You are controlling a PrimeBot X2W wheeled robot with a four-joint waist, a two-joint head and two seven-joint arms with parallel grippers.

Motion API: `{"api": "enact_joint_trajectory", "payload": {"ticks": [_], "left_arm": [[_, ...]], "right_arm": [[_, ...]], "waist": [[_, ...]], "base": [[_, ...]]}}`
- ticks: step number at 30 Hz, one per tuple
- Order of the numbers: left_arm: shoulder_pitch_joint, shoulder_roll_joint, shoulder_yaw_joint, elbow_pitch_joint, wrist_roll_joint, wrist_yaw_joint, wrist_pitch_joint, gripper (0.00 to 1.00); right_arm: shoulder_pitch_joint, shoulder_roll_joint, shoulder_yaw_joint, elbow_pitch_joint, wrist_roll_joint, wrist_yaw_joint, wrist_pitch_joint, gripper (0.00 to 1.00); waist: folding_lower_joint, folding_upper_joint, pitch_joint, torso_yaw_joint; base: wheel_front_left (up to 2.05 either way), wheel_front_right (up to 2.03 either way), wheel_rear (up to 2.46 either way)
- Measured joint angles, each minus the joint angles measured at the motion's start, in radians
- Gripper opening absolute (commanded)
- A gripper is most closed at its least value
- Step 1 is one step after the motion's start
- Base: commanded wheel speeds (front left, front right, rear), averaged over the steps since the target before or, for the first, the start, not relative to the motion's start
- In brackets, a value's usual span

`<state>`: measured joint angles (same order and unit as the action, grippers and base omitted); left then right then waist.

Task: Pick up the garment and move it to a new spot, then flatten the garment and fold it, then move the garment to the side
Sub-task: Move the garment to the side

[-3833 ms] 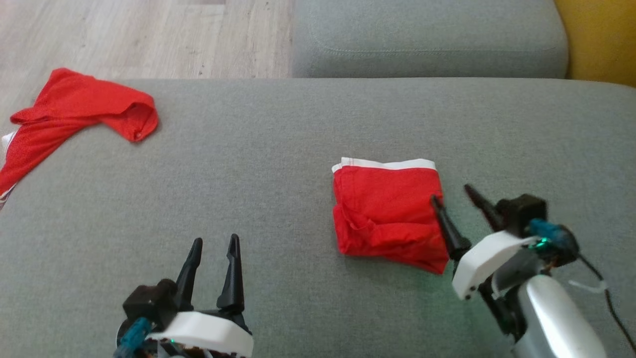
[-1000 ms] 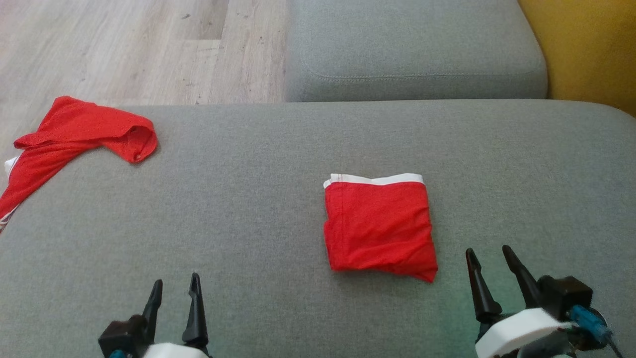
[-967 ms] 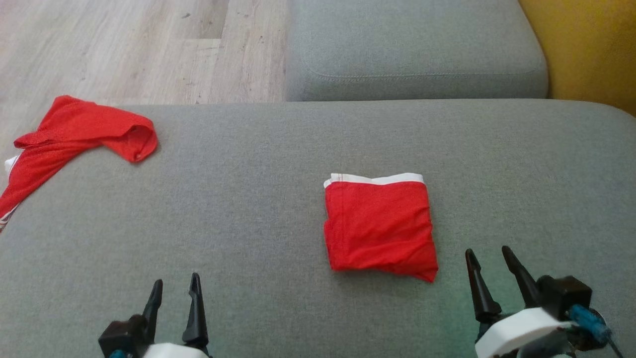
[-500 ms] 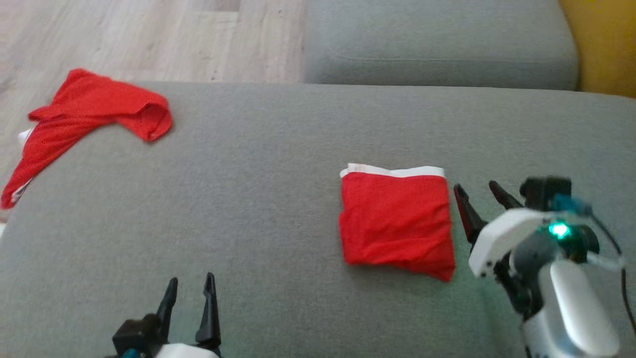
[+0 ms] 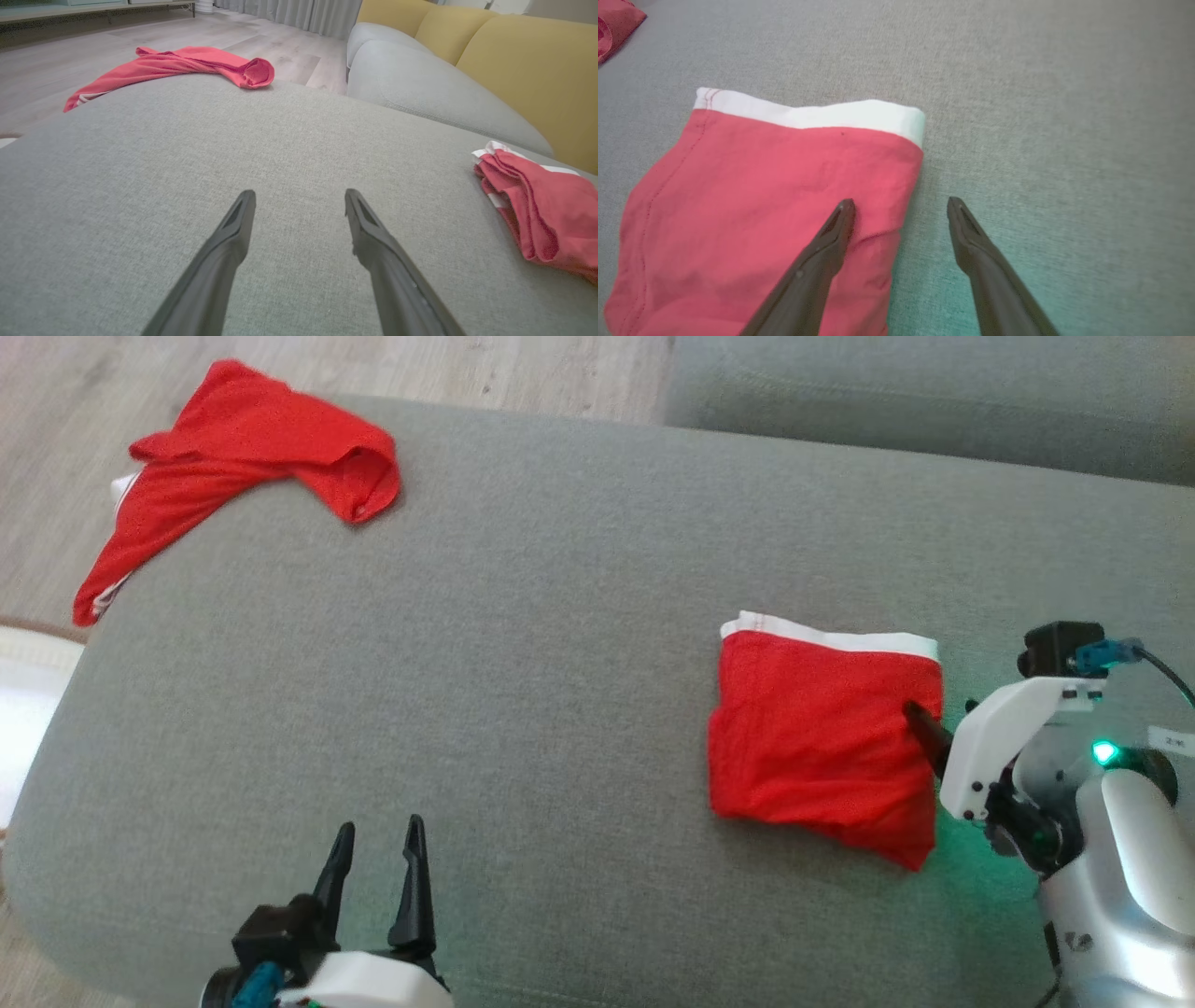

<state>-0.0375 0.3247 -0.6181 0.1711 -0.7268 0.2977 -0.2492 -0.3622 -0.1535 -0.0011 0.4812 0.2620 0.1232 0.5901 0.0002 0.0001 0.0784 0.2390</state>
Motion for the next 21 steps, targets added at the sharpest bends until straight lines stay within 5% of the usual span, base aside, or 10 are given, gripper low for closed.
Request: {"api": "enact_joint_trajectory", "payload": {"ticks": [5,6,7,11,21], "left_arm": [[-0.002,-0.017,0.000,0.007,0.009,-0.009,0.000,1.00],[-0.005,-0.018,0.000,0.007,0.016,-0.011,0.000,1.00],[-0.009,-0.018,0.001,0.007,0.020,-0.014,0.000,1.00],[-0.027,-0.021,0.003,0.008,0.032,-0.017,0.000,1.00],[-0.049,-0.025,-0.001,-0.006,0.059,-0.027,0.000,1.00]], "right_arm": [[-0.012,-0.008,0.000,0.062,0.034,0.000,0.024,1.00],[-0.019,-0.008,0.001,0.073,0.039,0.000,0.025,0.86],[-0.024,-0.008,0.002,0.081,0.044,0.000,0.025,0.54],[-0.050,-0.008,0.017,0.098,0.069,0.000,0.021,0.00],[-0.058,-0.068,0.036,0.079,0.081,0.000,-0.063,0.00]], "waist": [[0.0000,0.0000,0.034,0.027],[-0.0001,0.0000,0.040,0.031],[-0.0001,0.0000,0.045,0.034],[-0.0001,0.0000,0.060,0.035],[-0.0002,0.0000,0.065,-0.055]], "base": [[0.00,0.00,0.00],[0.00,0.00,0.00],[0.00,0.00,0.00],[0.00,0.00,0.00],[0.00,0.00,0.00]]}}
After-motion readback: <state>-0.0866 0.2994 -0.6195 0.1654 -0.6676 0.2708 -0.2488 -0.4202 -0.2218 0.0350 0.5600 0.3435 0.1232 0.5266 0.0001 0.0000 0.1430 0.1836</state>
